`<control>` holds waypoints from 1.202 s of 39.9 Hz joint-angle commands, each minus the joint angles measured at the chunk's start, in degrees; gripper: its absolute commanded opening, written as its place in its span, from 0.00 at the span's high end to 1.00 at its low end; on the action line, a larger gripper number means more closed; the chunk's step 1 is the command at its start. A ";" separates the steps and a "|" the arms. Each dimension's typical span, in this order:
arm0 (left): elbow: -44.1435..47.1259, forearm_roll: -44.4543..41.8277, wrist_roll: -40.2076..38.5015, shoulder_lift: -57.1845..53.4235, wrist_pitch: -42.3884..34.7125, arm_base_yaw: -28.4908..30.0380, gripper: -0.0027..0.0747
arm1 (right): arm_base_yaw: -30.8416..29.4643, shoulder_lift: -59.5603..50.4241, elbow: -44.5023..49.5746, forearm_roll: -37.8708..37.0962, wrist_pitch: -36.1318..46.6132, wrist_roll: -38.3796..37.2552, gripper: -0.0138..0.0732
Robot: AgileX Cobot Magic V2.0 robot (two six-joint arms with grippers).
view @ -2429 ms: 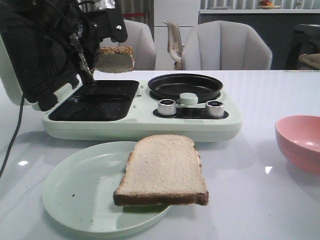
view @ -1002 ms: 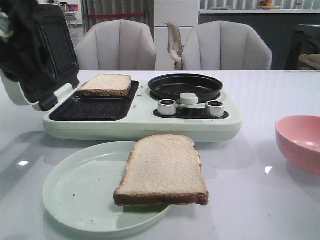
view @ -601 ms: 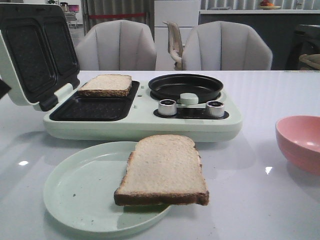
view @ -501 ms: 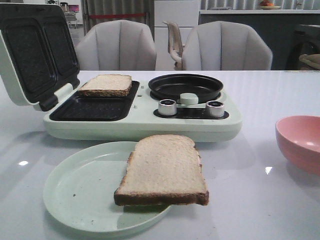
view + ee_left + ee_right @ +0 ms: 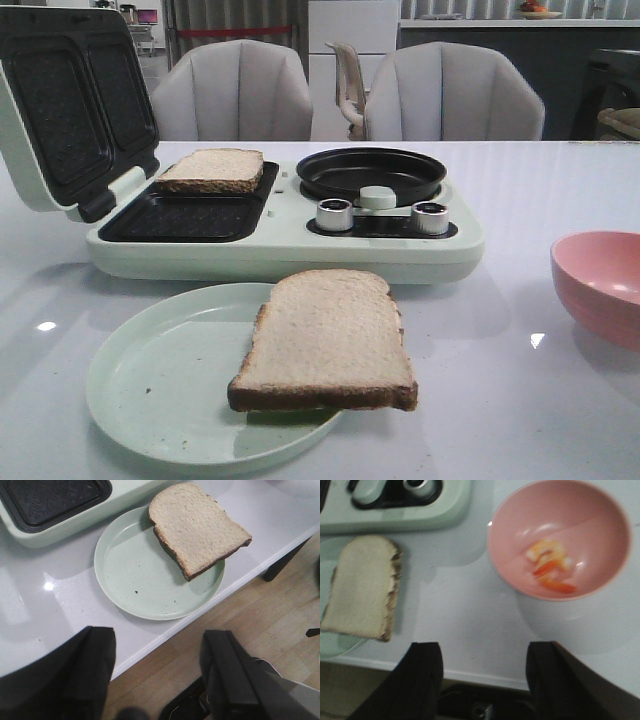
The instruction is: Make breakfast with bread and shrimp
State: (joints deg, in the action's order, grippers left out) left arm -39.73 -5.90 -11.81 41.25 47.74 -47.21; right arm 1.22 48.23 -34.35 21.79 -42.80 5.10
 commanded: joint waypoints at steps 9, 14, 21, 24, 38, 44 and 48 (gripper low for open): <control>-1.51 -0.17 -0.03 -0.18 -3.52 -0.49 0.40 | 10.31 16.20 -2.05 24.23 5.53 16.50 0.28; -1.51 -0.17 -0.03 -0.18 -3.52 -0.49 0.40 | 14.76 23.94 -2.70 29.80 10.48 19.94 0.28; -1.51 -0.17 -0.03 -0.18 -3.52 -0.49 0.40 | 18.46 33.25 -6.77 31.13 12.38 20.47 0.28; -1.51 -0.17 -0.03 -0.18 -3.52 -0.49 0.40 | 18.88 36.80 -9.09 31.27 12.40 20.47 0.28; -1.51 -0.17 -0.03 -0.18 -3.52 -0.49 0.40 | 18.95 50.04 -19.42 31.63 10.52 20.47 0.28; -1.51 -0.17 -0.03 -0.18 -3.52 -0.49 0.40 | 18.95 52.68 -22.03 31.53 9.11 20.47 0.30; -1.51 -0.17 -0.03 -0.18 -3.52 -0.49 0.40 | 18.95 52.93 -22.30 31.45 8.37 20.60 0.40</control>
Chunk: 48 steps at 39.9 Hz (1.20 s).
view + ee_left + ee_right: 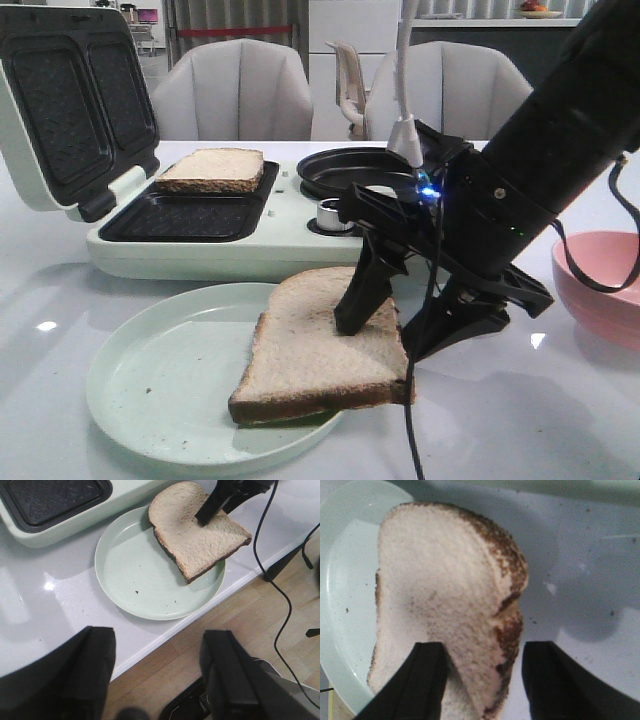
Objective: Make breakfast with bread and shrimp
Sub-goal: 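Grasp the remaining bread slice on the plate with the right gripper, then carry the bread with the right gripper and stack it on the first slice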
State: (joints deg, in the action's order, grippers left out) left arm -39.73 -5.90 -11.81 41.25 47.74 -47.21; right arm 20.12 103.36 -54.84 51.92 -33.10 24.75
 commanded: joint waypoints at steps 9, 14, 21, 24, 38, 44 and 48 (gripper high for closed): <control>-1.51 -0.45 -0.03 -0.18 -3.52 -0.49 0.40 | 0.05 -2.32 -1.82 0.04 -1.67 1.02 0.65; -1.51 -0.56 -0.03 -0.18 -3.52 -0.49 0.40 | 0.05 -3.80 -1.82 -0.01 -1.94 1.02 0.74; -1.51 -0.56 -0.03 -0.18 -3.52 -0.49 0.40 | 0.05 -9.09 -1.82 -0.23 -2.90 1.70 0.79; -1.51 -0.56 -0.03 -0.18 -3.52 -0.49 0.40 | 0.05 -12.03 -1.82 -0.23 -4.39 1.99 0.79; -1.51 -0.56 -0.03 -0.18 -3.52 -0.49 0.40 | -0.84 -21.17 -8.70 -0.29 0.98 11.15 0.79; -1.51 -0.56 -0.03 -0.18 -3.52 -0.49 0.40 | -3.45 -18.54 -14.01 -0.29 5.23 11.49 0.79; -1.51 -0.56 -0.03 -0.18 -3.52 -0.49 0.40 | -5.28 -15.87 -17.78 -0.22 2.98 11.49 0.79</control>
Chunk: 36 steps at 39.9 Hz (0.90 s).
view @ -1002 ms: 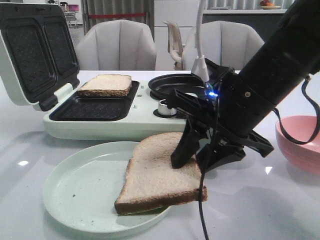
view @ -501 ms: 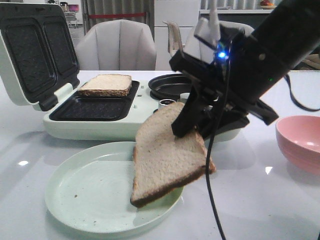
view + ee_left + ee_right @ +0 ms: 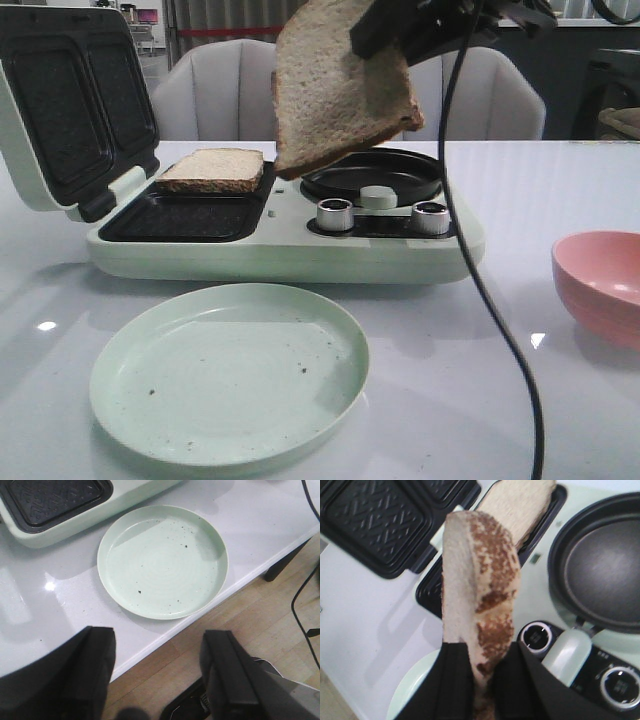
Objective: Make breakfast with bread and shrimp
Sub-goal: 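Carry the bread with the right gripper and stack it on the first slice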
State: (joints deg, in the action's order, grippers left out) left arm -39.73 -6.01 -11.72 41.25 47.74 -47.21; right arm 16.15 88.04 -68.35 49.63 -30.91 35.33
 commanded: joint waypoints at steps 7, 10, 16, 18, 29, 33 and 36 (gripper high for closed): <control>-1.51 -0.46 -0.12 -0.18 -3.52 -0.49 0.40 | -0.55 4.95 -9.91 5.31 -4.39 0.91 0.79; -1.51 -0.46 -0.12 -0.18 -3.52 -0.49 0.40 | 0.43 7.82 -11.64 7.88 -4.94 0.91 0.79; -1.51 -0.46 -0.12 -0.18 -3.52 -0.49 0.40 | 3.22 14.06 -16.07 12.12 -5.91 0.91 0.79; -1.51 -0.46 -0.12 -0.18 -3.52 -0.49 0.40 | 4.30 16.33 -17.58 13.88 -5.85 0.91 0.79; -1.51 -0.46 -0.12 -0.18 -3.52 -0.49 0.40 | 6.76 26.51 -28.06 18.85 -6.15 0.91 0.79; -1.51 -0.46 -0.12 -0.18 -3.52 -0.49 0.40 | 6.94 29.18 -30.31 20.10 -6.20 0.91 0.79; -1.51 -0.46 -0.12 -0.18 -3.52 -0.49 0.40 | 6.94 30.67 -31.51 20.78 -6.20 0.91 0.77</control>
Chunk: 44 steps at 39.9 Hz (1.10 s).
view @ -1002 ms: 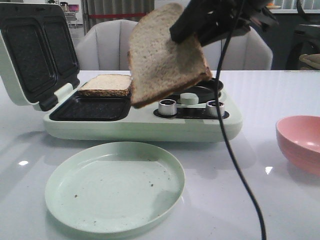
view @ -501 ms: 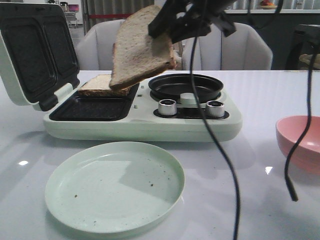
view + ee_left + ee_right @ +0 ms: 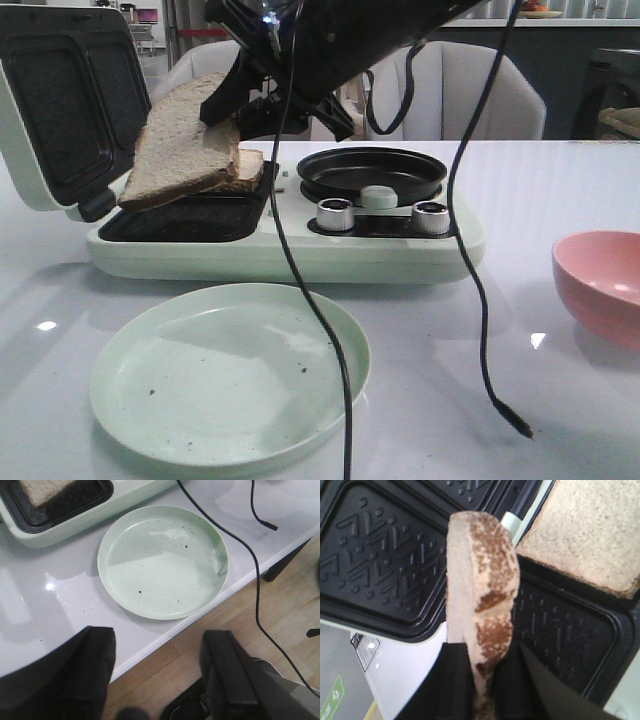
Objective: Make breakfast with bread and shrimp
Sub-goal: 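Carry the bread with the right gripper and stack it on the first slice, then release the bread and withdraw the right gripper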
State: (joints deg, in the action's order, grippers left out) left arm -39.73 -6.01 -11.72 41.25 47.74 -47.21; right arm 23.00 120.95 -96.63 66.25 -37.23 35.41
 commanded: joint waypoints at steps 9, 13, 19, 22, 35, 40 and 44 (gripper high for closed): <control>-1.51 -0.46 -0.12 -0.18 -3.52 -0.49 0.40 | 0.09 0.53 -3.91 4.39 0.20 0.83 0.52; -1.51 -0.46 -0.12 -0.18 -3.52 -0.49 0.40 | 0.09 1.33 -3.91 4.32 0.39 0.83 0.36; -1.51 -0.46 -0.12 -0.18 -3.52 -0.49 0.40 | 0.03 1.61 -3.91 4.49 0.57 0.83 0.29; -1.51 -0.57 -0.12 -0.18 -3.52 -0.49 0.40 | 0.03 1.61 -3.91 4.60 0.57 0.83 0.29; -1.51 -1.36 -0.12 -0.18 -3.52 -0.49 0.40 | -0.09 -2.42 -3.91 -4.65 -2.01 1.42 0.29; -1.51 -1.61 -0.12 -0.18 -3.52 -0.49 0.40 | -0.09 -7.11 -3.91 -16.99 -3.56 -3.59 0.29; -1.51 -1.61 -0.12 -0.18 -3.52 -0.49 0.40 | -0.09 -11.69 -3.85 -29.15 -6.74 -10.50 0.29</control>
State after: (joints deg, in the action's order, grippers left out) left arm -39.73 -7.03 -11.72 41.25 47.74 -47.21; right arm 23.00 116.59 -98.49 43.96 -42.22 29.65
